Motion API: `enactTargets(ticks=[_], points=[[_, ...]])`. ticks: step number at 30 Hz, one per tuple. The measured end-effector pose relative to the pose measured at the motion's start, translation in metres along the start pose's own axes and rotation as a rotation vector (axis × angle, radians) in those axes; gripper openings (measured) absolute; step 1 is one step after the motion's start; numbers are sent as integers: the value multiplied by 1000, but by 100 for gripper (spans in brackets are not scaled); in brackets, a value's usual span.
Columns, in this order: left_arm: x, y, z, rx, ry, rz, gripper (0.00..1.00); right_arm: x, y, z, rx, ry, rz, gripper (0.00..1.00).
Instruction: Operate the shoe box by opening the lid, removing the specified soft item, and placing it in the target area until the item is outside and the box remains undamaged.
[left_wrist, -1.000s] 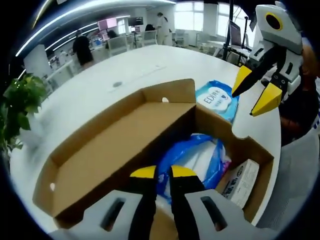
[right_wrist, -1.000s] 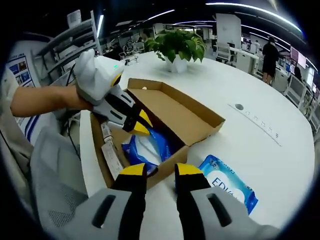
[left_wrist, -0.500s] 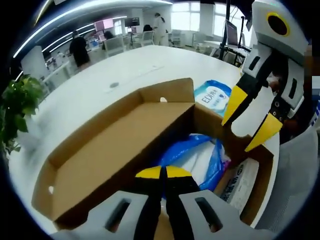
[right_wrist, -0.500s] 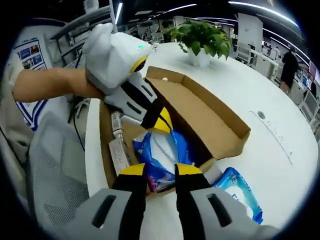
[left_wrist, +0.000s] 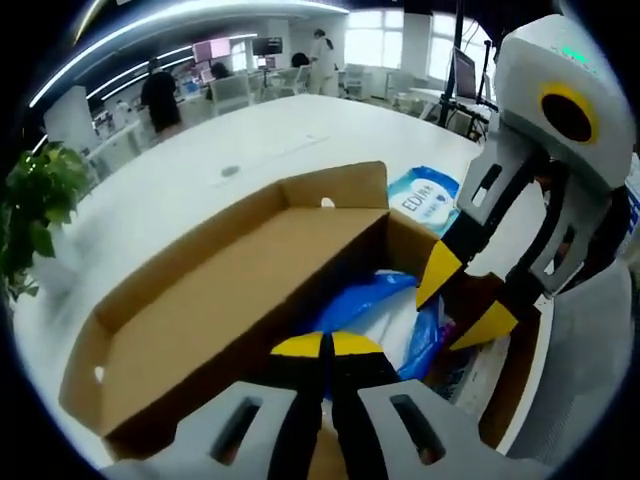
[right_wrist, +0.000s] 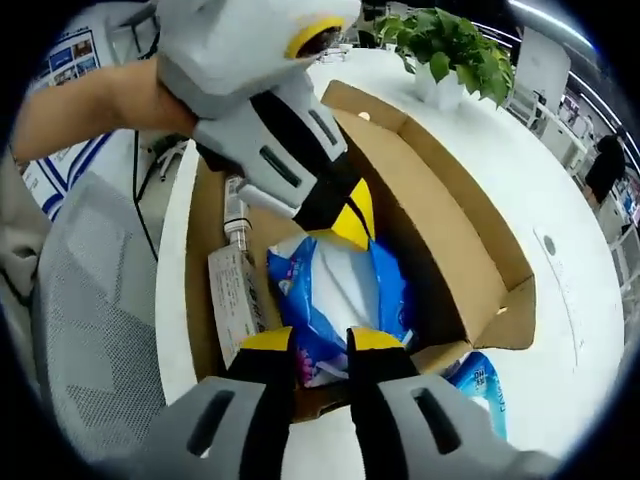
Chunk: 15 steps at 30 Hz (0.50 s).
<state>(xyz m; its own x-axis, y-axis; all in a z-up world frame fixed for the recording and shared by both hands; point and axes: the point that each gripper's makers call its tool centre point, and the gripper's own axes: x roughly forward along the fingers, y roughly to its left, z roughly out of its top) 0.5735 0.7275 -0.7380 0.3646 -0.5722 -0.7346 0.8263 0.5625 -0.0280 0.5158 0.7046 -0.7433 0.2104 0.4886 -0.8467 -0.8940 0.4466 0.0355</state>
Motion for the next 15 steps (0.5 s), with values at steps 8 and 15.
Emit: enactTargets(ticks=[8,15], points=[[-1,4,-2,-15,-4,1,0,13,-5,-10,-110,82,-26,8],[-4,4,0,-22,-13,-2,0,13,-9,-6,-127,62,-42,0]])
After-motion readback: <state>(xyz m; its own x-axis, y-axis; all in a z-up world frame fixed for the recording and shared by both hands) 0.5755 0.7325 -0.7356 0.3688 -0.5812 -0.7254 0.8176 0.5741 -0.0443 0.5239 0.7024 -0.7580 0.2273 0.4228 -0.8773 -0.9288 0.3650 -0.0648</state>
